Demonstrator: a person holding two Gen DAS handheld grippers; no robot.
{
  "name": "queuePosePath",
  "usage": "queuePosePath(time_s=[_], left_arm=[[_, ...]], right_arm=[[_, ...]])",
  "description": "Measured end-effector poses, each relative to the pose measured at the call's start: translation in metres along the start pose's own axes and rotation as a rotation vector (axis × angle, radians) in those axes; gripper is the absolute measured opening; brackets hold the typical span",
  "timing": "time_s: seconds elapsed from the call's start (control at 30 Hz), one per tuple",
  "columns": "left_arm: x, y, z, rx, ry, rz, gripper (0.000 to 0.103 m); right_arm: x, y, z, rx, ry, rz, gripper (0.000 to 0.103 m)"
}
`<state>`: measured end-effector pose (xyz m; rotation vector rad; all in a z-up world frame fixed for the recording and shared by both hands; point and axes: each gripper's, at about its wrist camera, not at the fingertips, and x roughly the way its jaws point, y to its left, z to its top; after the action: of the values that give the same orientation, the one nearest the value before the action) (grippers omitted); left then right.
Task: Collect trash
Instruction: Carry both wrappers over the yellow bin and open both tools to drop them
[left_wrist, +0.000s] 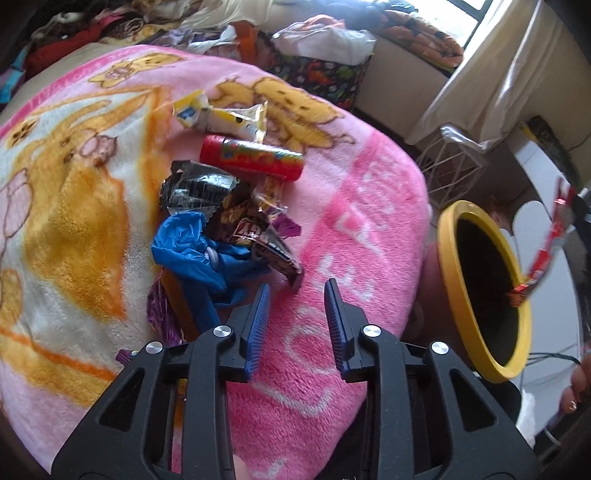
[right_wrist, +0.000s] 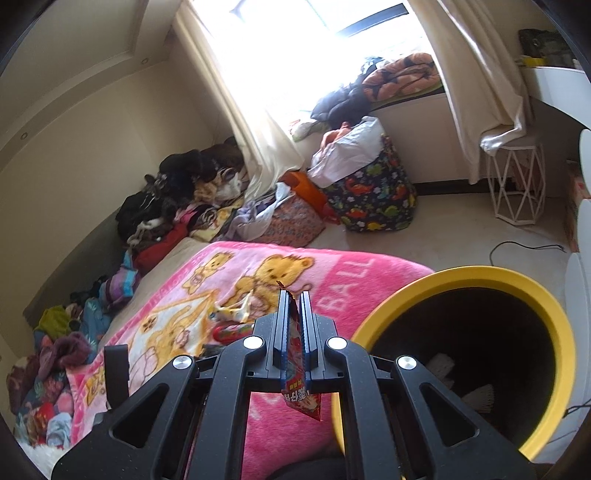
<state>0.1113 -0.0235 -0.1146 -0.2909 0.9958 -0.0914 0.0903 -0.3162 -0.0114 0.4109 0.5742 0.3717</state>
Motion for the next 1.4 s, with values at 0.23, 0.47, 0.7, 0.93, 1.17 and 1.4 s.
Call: queuePosePath(time_s=[0.23, 0.47, 0.7, 0.93, 1.17, 1.4], left_arm=[[0.013, 0.005, 0.008, -0.08, -0.007, 0.036, 0.027], [0.024, 0.008, 0.016, -0.154, -0.006, 0.022, 0.015], [0.008, -0.01, 0.017, -0.092, -0.033, -0.031, 0.01], [-0.014, -0.054, 0.018, 0.006, -0.069, -0.132, 0.01], [-0.017, -0.098, 0.019, 0.097, -0.067, -0.208, 0.01], [-0.011, -0.128, 0.015, 0.166, -0.041, -0.245, 0.01]], right_arm=[[-0.014, -0.021, 0.003, 0.025, -0.03, -0.038, 0.006], [-0.017, -0.028, 0.001, 0.034, -0.032, -0.054, 0.006], [-0.023, -0.033, 0.002, 0.032, -0.058, -0.069, 0.006], [-0.029, -0.048, 0.003, 0.054, -0.082, -0.102, 0.006], [-0.038, -0.068, 0.003, 0.077, -0.104, -0.151, 0.006], [-0.045, -0.089, 0.0, 0.103, -0.117, -0.194, 0.006]])
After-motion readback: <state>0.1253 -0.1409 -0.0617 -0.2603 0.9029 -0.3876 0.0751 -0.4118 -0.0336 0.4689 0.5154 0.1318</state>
